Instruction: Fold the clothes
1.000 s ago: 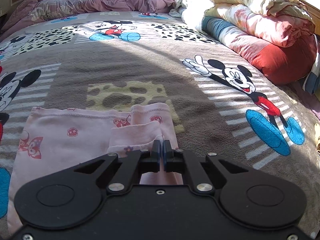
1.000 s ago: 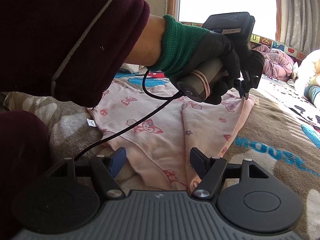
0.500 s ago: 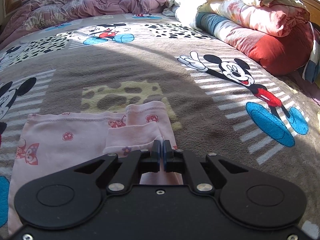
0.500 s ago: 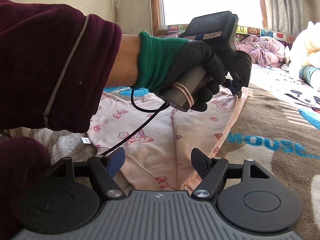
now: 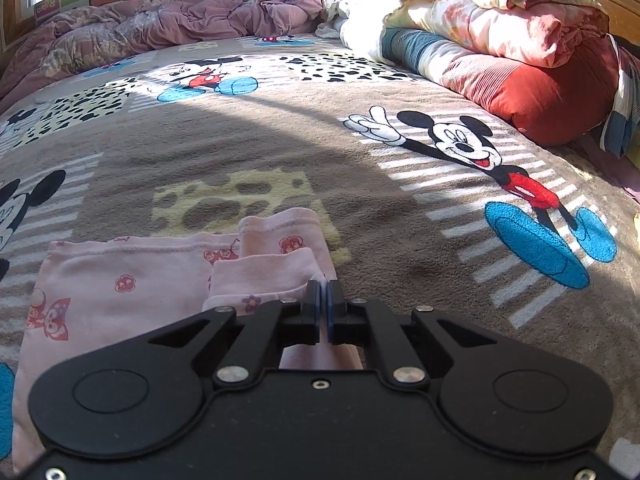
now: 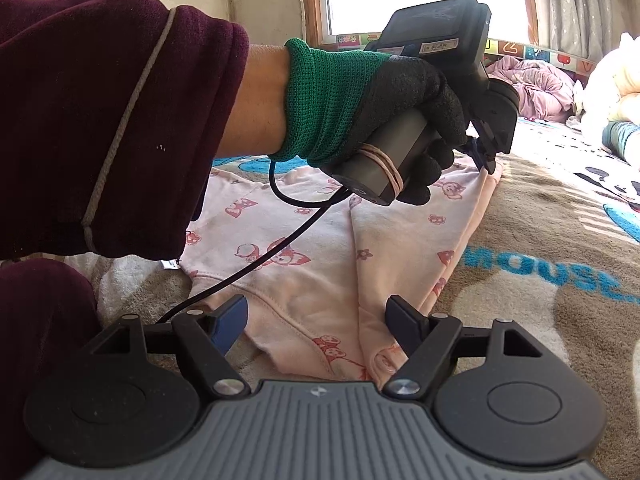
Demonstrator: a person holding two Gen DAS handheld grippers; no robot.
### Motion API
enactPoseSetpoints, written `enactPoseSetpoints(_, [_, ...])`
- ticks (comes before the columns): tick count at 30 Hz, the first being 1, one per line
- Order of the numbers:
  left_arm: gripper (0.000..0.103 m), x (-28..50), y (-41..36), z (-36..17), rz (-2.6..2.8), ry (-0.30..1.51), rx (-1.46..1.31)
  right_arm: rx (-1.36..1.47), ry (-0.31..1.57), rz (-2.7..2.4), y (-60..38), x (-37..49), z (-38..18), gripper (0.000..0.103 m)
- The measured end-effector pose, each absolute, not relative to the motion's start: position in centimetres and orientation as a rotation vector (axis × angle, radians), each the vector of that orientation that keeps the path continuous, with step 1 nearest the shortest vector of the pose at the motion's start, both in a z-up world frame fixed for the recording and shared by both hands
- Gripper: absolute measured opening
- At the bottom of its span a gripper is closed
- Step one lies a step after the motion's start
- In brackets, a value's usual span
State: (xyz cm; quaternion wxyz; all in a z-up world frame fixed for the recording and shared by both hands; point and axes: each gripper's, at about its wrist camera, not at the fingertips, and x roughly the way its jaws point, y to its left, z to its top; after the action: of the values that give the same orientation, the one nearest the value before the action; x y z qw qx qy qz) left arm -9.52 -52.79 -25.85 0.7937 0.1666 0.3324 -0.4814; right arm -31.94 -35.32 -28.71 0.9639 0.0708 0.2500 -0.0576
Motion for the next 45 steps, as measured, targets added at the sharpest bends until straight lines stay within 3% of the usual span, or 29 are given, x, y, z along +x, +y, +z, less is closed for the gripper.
enactPoseSetpoints(3, [0.006,-9.3,-53.2,-26.1,-1.059,0.743,0.384,0.142,0.513,-0.113,-35.4,-31.9,-28.8,0.078])
enactPoseSetpoints(5, [0.029,-8.9,-52.3,-25.2,-1.065,0.734,0.337,0.142,0.518,-0.109,-35.4,-31.8,-28.9,0.079])
enactPoseSetpoints(6, [0.030,-8.6,-51.6,-24.6,-1.070,0.728,0.301,0.142,0.519,-0.109,-35.4,-31.8,-28.9,0.079])
enactPoseSetpoints(10, [0.030,-7.1,-48.6,-23.0,-1.084,0.731,0.170,0.137,0.515,-0.111,-35.3,-31.8,-28.9,0.079])
enactPoseSetpoints(21, [0.030,-7.1,-48.7,-26.0,-1.026,0.792,0.279,0.081,0.531,-0.123,-34.6,-31.6,-29.2,0.080])
enactPoseSetpoints(29, [0.030,-10.6,-40.6,-23.2,-1.040,0.714,0.163,0.069,0.518,-0.123,-34.5,-32.2,-28.8,0.079])
enactPoseSetpoints(35, [0.030,-13.5,-33.0,-24.3,-1.019,0.784,-0.022,0.030,0.510,-0.129,-34.4,-33.5,-28.1,0.079])
enactPoseSetpoints(45, [0.024,-19.2,-31.8,-25.7,-1.193,0.808,0.056,0.028,0.553,-0.154,-35.2,-37.1,-28.1,0.076])
